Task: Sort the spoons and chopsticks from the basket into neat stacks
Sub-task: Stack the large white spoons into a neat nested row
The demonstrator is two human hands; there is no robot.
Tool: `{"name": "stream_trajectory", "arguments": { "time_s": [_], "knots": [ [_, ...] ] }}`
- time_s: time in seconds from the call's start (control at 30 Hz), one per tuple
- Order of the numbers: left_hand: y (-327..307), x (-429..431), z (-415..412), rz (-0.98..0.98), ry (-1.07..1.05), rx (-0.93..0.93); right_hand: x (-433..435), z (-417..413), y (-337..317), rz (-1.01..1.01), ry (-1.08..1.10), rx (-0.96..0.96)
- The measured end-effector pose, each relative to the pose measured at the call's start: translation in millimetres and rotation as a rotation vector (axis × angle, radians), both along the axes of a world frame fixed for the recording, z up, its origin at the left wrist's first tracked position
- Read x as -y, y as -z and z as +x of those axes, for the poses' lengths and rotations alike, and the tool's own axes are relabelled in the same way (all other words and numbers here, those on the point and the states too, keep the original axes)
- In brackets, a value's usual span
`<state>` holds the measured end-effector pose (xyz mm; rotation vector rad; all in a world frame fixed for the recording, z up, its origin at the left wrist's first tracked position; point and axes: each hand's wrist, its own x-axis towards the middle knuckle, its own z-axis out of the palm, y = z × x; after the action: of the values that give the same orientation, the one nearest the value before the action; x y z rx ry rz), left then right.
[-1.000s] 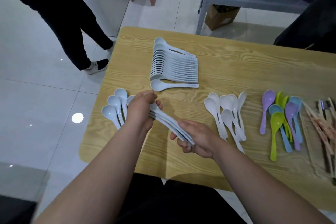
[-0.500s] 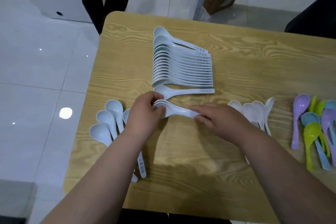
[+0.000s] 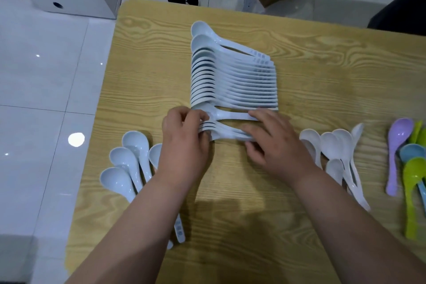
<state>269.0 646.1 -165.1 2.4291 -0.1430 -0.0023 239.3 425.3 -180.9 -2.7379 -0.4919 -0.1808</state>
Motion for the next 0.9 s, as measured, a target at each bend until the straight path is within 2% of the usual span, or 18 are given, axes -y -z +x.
{"name": "stream_trajectory", "arguments": {
  "time_s": [0.2,0.4,0.67,0.8,0.9],
  "knots": [
    [-12,1,0,-0.199,-0.092,-0.202,-5,-6,3,0.029,0.059,-0.005],
    [-10,2,3,-0.232,-0.154,-0.241,-6,-8,9,0.040,0.065,-0.004],
    [-13,5,3,-0.428,-0.252,-0.325,-6,-9,11,0.099,0.068,-0.009],
    [-12,4,0,-0.417,-0.175,-0.316,-4,-10,11,0.089,0.054,-0.013],
    [-9,1,2,-0.283,-0.091,-0.237,-2,-6,11,0.047,0.057,0.003]
  ]
}}
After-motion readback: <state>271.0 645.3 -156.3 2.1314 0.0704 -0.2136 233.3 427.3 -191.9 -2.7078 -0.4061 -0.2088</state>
